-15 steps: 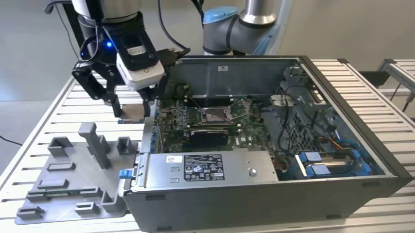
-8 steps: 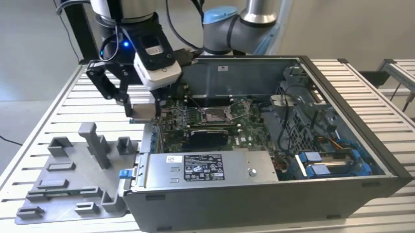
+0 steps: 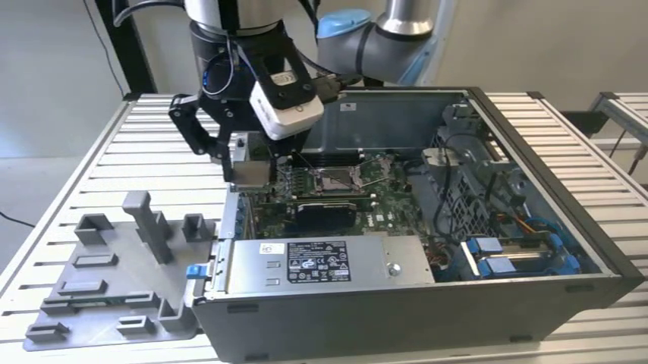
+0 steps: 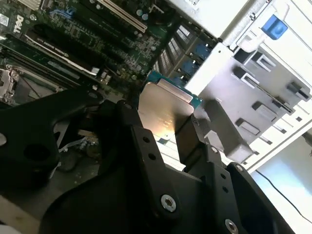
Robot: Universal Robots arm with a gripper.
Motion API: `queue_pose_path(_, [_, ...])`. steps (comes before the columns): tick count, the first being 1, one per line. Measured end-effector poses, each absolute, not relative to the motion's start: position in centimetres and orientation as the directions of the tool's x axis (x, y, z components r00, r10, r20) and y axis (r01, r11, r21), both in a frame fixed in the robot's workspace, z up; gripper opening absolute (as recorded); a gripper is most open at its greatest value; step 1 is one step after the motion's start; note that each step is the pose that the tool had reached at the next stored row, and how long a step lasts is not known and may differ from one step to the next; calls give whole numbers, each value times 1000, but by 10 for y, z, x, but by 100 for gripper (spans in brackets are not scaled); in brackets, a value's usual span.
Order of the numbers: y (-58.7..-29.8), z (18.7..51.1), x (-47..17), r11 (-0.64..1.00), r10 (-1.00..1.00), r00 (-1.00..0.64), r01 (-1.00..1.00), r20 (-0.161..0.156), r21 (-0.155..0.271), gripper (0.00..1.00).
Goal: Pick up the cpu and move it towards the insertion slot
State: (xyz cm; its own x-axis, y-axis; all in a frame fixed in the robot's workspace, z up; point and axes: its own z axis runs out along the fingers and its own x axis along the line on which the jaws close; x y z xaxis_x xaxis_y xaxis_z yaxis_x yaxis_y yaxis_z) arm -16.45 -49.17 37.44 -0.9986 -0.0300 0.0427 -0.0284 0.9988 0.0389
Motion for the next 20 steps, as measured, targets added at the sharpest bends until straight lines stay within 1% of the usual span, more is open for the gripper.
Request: queue_pose_path(20, [-492,374,-114,999,-30,-999,-28,43,39,0])
